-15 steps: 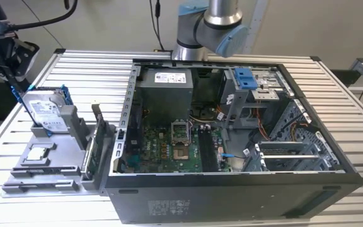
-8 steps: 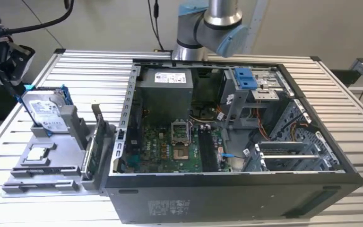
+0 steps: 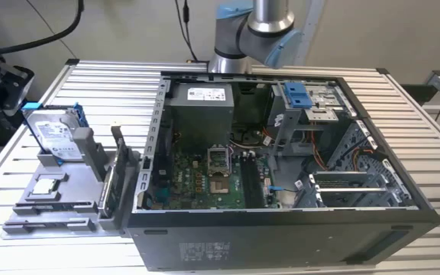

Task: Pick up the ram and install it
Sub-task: 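Reach for the ram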

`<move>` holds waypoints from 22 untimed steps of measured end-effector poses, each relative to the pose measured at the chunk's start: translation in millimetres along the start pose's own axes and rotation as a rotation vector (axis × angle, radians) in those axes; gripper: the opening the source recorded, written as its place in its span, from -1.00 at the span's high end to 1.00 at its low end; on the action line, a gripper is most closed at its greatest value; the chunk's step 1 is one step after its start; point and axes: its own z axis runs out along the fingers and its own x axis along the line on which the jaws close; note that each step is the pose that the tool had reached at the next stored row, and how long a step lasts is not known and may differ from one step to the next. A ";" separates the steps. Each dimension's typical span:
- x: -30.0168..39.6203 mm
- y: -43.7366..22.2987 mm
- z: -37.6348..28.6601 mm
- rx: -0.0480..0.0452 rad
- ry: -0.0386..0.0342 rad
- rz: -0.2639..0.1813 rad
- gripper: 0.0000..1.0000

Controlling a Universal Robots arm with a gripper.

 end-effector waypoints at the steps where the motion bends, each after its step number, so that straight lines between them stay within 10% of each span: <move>1: -0.2 -2.9 0.0 0.0000 0.0001 0.000 0.79; 22: -3.8 -55.5 9.9 0.0013 0.0192 0.001 0.79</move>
